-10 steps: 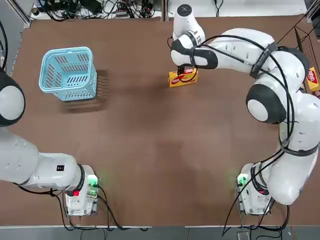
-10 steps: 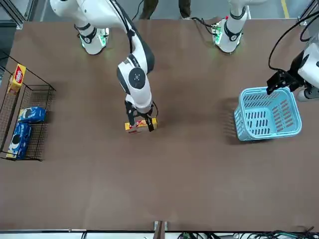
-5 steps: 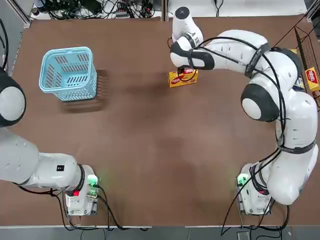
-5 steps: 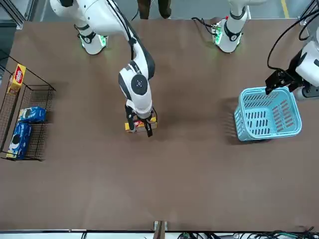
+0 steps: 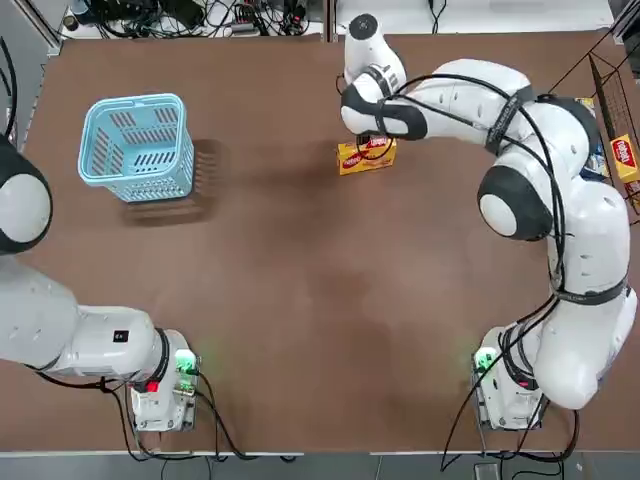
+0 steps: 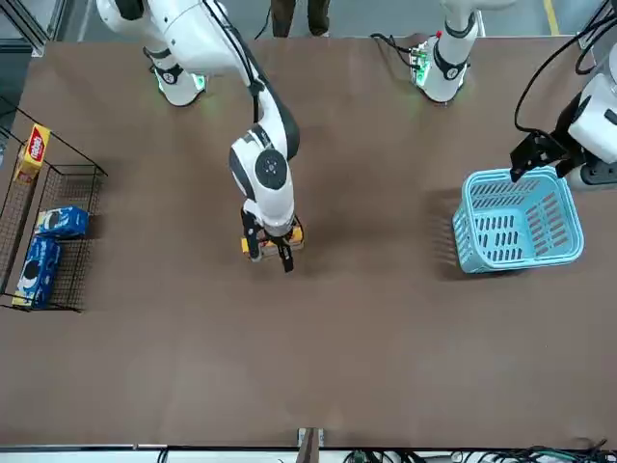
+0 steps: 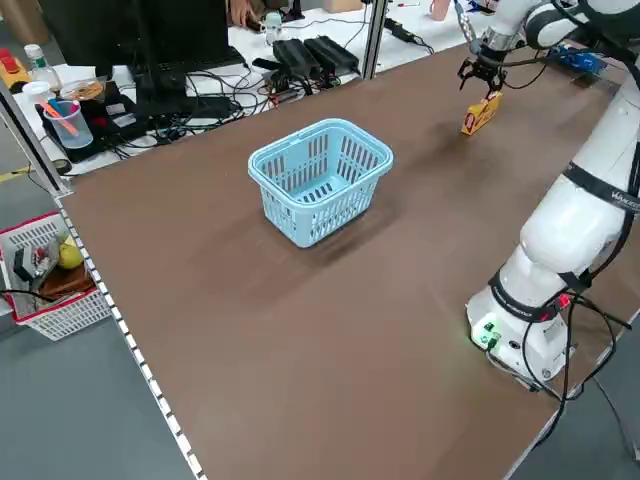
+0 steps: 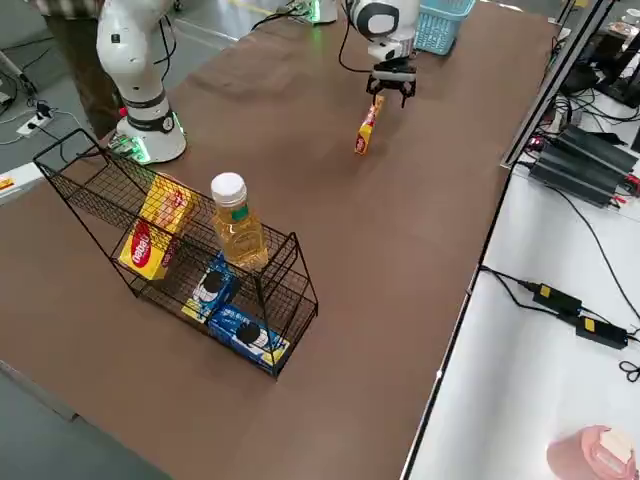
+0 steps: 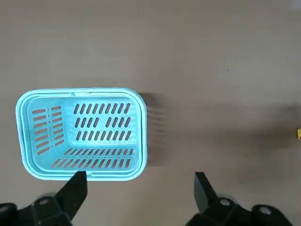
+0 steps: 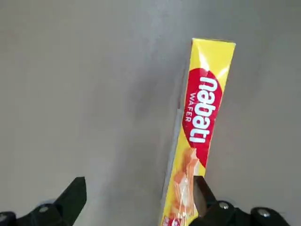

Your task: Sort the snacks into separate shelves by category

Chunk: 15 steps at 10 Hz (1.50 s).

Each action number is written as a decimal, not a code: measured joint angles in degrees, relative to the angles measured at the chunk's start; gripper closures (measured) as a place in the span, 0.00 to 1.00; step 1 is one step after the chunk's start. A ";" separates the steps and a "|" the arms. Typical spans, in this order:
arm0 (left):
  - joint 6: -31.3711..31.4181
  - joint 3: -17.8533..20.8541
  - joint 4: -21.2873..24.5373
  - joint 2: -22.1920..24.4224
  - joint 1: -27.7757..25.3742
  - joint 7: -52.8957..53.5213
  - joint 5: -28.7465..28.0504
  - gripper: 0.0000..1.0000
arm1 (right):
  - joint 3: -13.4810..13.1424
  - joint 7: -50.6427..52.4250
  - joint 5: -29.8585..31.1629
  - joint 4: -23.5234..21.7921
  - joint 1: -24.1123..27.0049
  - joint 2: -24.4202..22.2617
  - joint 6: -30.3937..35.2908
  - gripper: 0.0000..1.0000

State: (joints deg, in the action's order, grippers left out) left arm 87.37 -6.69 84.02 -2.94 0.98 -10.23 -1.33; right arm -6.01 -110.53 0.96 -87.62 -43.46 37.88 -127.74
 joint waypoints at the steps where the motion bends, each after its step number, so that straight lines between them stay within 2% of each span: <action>1: 0.18 0.00 0.00 -0.31 0.00 0.06 0.00 0.00 | 0.00 -0.42 0.02 0.00 0.07 0.31 0.00 0.00; 7: 1.47 0.07 -0.15 -0.67 -0.20 -0.01 0.00 0.00 | 1.96 -2.84 0.05 -0.02 0.27 2.10 0.03 0.00; 9: 2.26 0.04 -0.21 -0.67 -0.18 -0.03 0.00 0.00 | 2.89 -2.97 0.30 -0.18 0.30 2.95 0.02 0.06; 10: 2.41 0.05 -0.25 -0.67 -0.18 -0.05 0.00 0.00 | 3.25 -3.04 0.47 -0.24 0.31 3.19 0.02 0.11; 12: 2.45 0.28 -0.26 -0.67 -0.29 -0.11 0.00 0.00 | 3.37 -3.07 0.55 -0.20 0.49 3.19 0.02 0.48; 14: 2.45 0.39 -0.27 -0.67 -0.30 -0.11 0.00 0.00 | 3.44 2.01 0.42 0.38 2.12 3.01 3.33 0.73; 15: 2.45 0.39 -0.29 -0.67 -0.30 -0.11 0.00 0.00 | 3.43 8.46 -1.17 1.61 4.39 2.93 8.68 0.73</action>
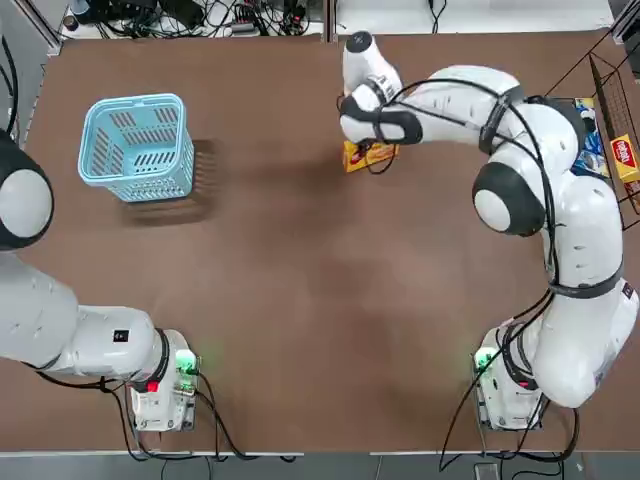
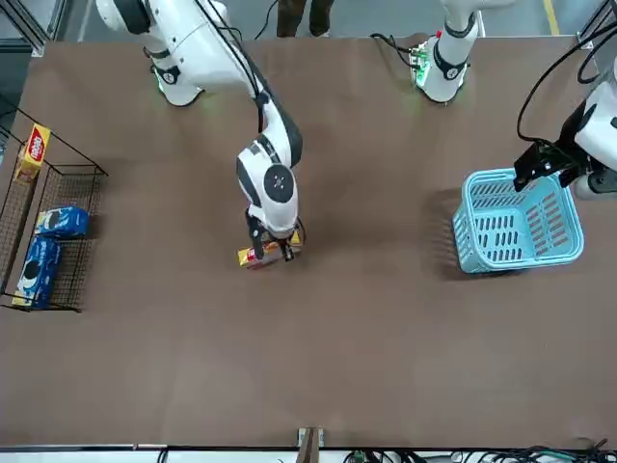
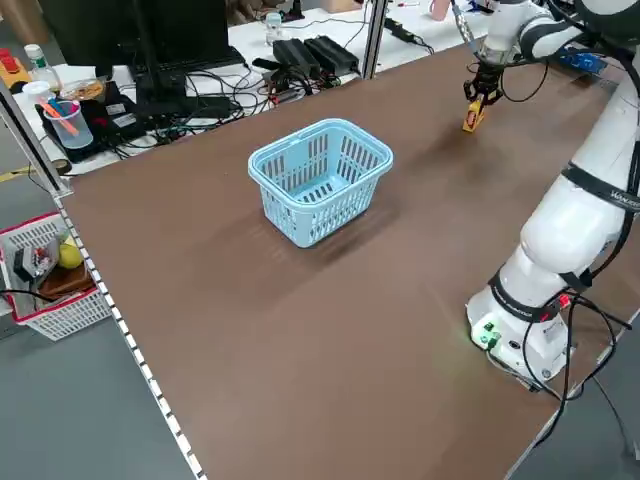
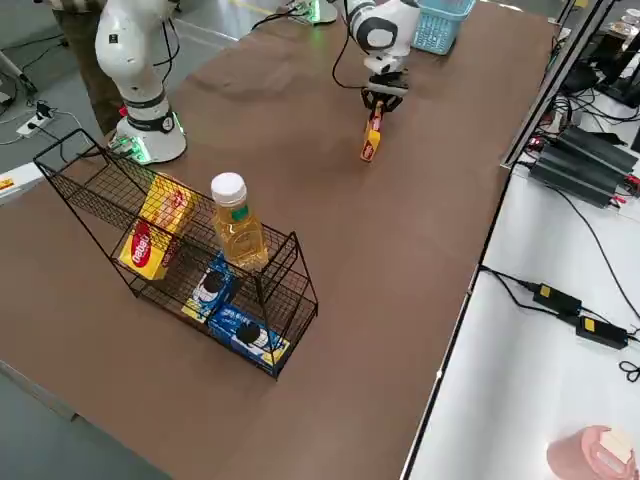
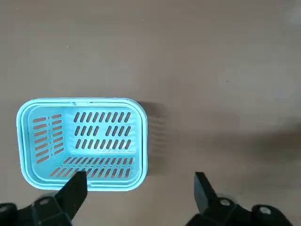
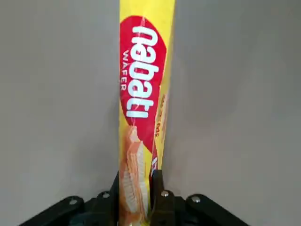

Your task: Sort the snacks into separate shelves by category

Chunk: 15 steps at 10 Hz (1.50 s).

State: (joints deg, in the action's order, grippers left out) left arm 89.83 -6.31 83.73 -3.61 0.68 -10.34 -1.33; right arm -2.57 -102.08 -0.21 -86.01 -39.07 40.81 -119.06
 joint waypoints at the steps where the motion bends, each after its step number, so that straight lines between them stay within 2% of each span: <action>1: 0.00 -0.02 -0.03 0.00 0.01 0.00 0.00 0.00 | 0.01 7.37 -2.76 1.95 3.14 -0.20 5.36 0.73; 2: 0.00 -0.07 -0.07 0.00 0.03 0.00 0.00 0.00 | 0.02 13.81 -4.27 4.12 6.19 -0.90 10.37 0.73; 5: 0.01 -0.17 -0.11 0.00 0.05 0.00 0.00 0.00 | 0.09 27.44 -7.18 6.82 15.17 -4.83 23.15 0.74; 10: 0.44 -0.14 -0.17 0.00 0.00 0.00 0.00 0.00 | 0.21 31.13 -9.34 15.17 30.90 -7.42 44.76 0.74; 12: 0.45 -0.03 -0.19 0.00 -0.02 0.00 0.00 0.00 | 0.41 33.75 -11.37 16.77 35.83 -7.96 50.45 0.74; 15: 1.49 0.01 -0.19 -0.03 -0.03 0.01 0.00 0.00 | 0.58 37.86 -12.60 17.03 39.99 -9.01 52.97 0.74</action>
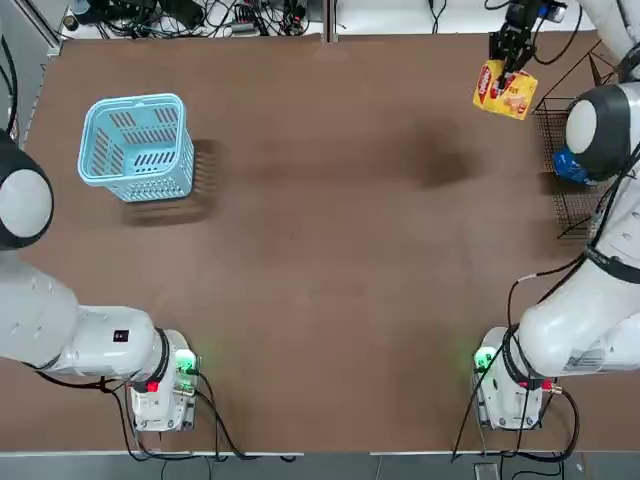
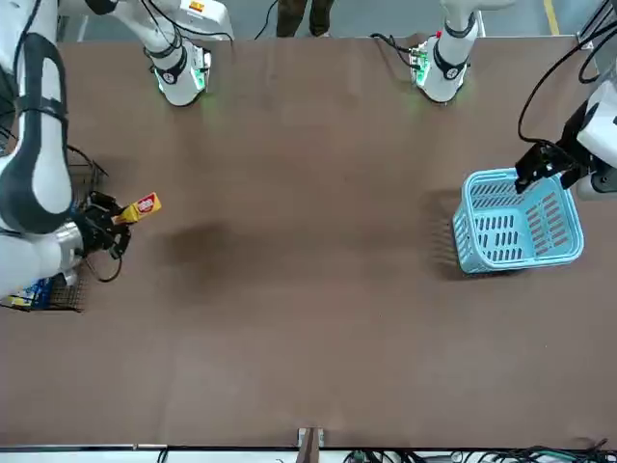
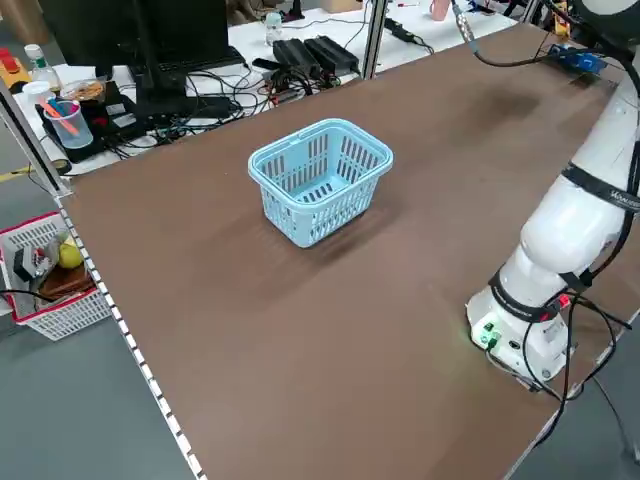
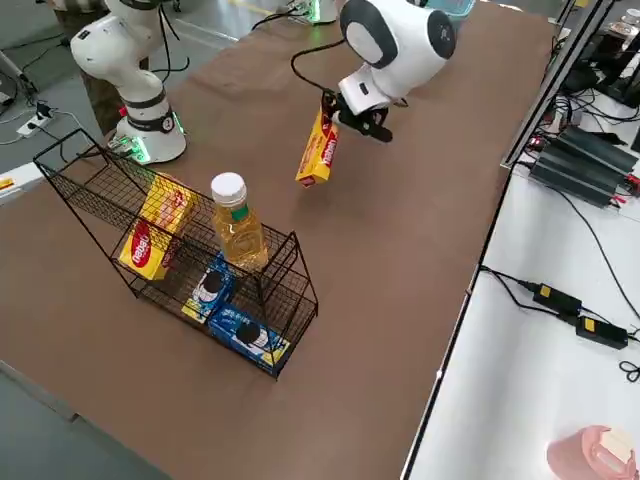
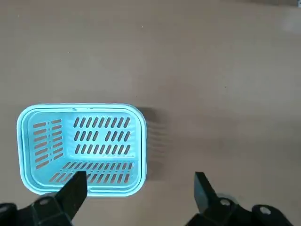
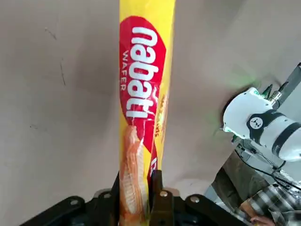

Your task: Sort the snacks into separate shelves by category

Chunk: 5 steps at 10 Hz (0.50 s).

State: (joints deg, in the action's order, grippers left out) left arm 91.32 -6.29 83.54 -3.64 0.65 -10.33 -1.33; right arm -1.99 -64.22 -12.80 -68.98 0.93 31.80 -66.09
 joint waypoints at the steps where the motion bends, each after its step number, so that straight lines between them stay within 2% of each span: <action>1: 0.17 0.00 0.00 0.00 0.00 0.00 0.00 0.00 | -0.01 1.88 0.00 0.00 1.55 0.01 0.78 0.74; 5: 0.24 0.01 -0.01 0.00 0.00 0.00 0.00 0.00 | -0.16 8.82 1.96 0.17 6.75 0.00 7.95 0.74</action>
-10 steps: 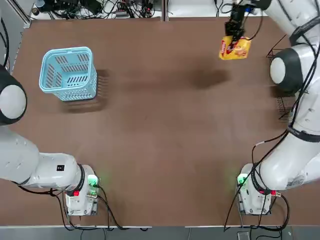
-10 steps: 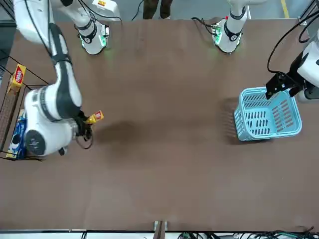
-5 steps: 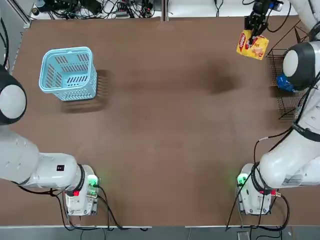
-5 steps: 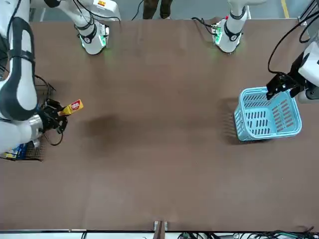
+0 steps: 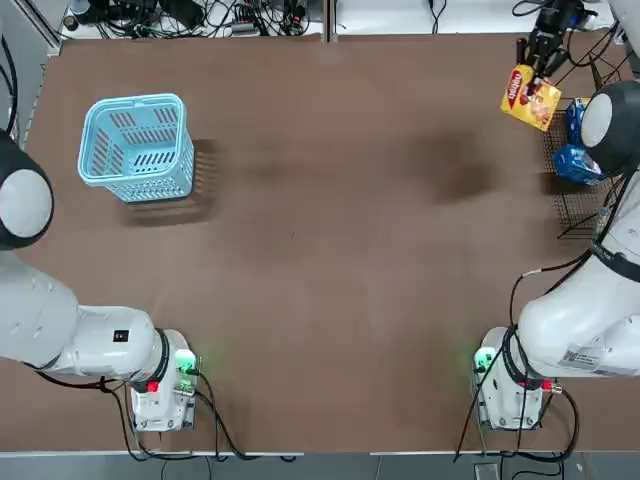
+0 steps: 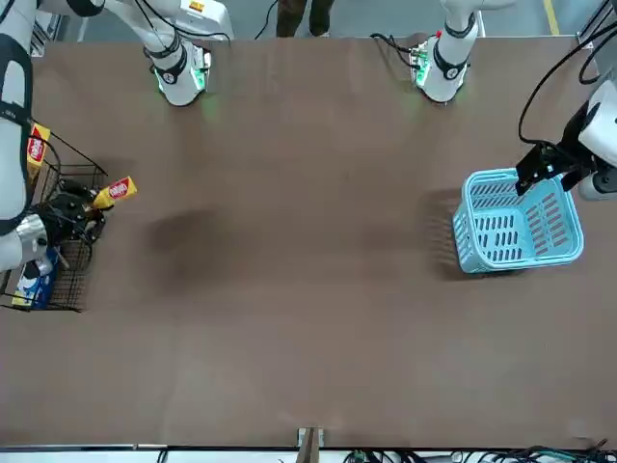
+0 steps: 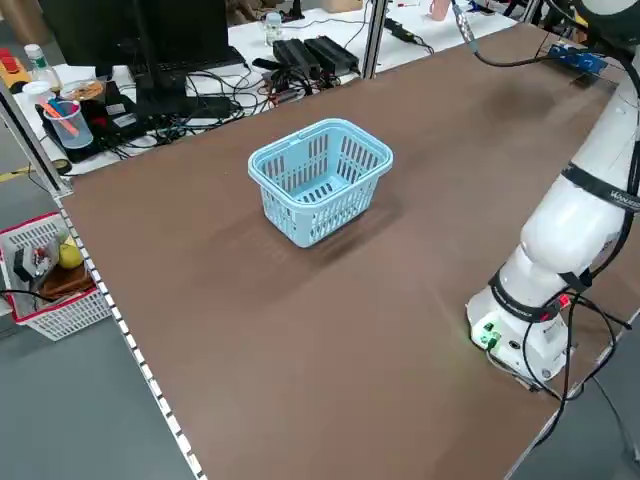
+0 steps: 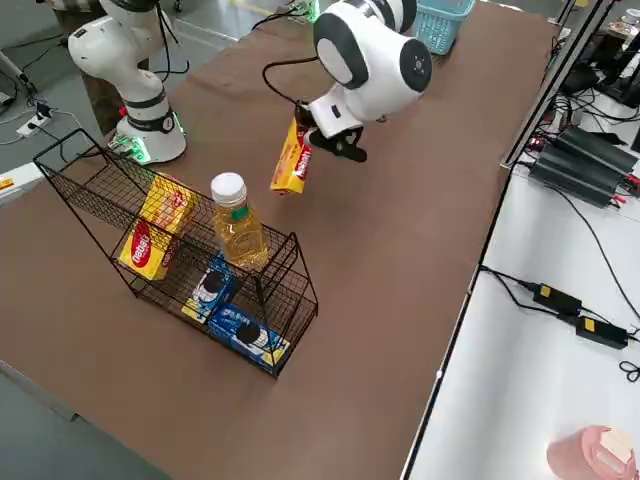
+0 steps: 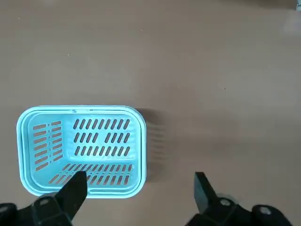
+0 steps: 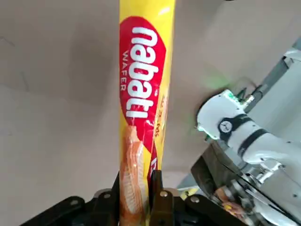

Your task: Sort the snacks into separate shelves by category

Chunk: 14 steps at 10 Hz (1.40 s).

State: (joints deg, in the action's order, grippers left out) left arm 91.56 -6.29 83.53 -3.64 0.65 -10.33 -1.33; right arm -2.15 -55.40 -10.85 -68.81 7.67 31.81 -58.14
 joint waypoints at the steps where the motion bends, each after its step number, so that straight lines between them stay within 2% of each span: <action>1: 0.00 0.01 0.00 0.00 0.00 0.00 0.00 0.00 | 0.01 2.49 2.18 0.06 0.47 0.00 2.77 0.74; 3: 0.00 0.01 0.00 -0.02 0.00 0.00 0.00 0.00 | 0.57 3.60 3.61 0.11 -0.01 0.00 9.63 0.74; 5: 0.00 0.01 0.00 -0.02 0.00 0.00 0.00 0.00 | 0.93 3.60 5.10 0.12 -0.87 0.00 12.34 0.74; 9: 0.01 0.01 0.00 -0.03 0.00 0.00 0.00 0.00 | 0.98 11.61 15.90 0.12 -2.35 0.17 15.77 0.74; 11: 0.01 0.00 0.00 -0.04 0.02 0.00 0.00 0.00 | 1.00 14.54 19.14 0.12 -3.74 0.25 16.38 0.74; 14: 0.05 -0.03 0.00 -0.09 0.05 0.00 0.00 0.00 | 1.02 24.37 29.59 0.95 -5.83 2.29 16.12 0.74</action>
State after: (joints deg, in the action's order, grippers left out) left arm 91.61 -6.32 83.53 -3.74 0.70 -10.33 -1.33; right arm -1.13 -31.02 18.75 -67.86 1.85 34.09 -42.01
